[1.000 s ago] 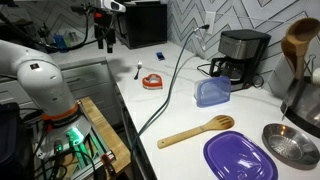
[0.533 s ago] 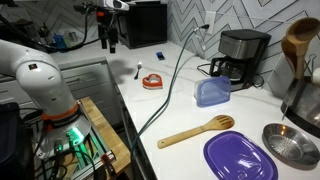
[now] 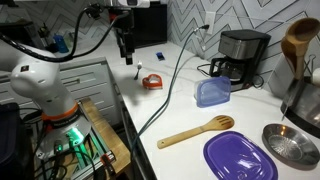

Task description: Pick up the wooden spoon and put it in the utensil holder

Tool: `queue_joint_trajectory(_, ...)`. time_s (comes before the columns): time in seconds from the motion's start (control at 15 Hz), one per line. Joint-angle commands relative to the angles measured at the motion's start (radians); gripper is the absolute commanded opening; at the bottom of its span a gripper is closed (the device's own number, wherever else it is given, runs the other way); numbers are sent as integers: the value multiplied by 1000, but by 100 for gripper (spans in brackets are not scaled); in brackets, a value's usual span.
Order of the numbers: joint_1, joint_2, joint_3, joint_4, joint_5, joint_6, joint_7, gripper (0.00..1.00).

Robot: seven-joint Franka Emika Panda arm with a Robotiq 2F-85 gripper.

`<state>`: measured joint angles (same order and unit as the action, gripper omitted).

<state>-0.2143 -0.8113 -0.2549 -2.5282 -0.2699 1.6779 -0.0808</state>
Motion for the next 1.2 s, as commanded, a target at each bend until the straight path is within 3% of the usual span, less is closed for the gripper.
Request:
queue_joint_trajectory(0.0, -53, 103, -107, 53, -33, 122, -41, 100)
queue_joint_trajectory(0.4, -77, 296, -217, 143, 32, 322, -110, 100)
queue_joint_trajectory(0.8, -129, 463, -246, 234, 37, 331, -161, 100)
queue_joint_trajectory(0.87, -134, 408, -210, 199, 24, 329, -141, 100)
queue_joint_trajectory(1.13, -147, 461, -216, 230, 27, 328, -143, 100)
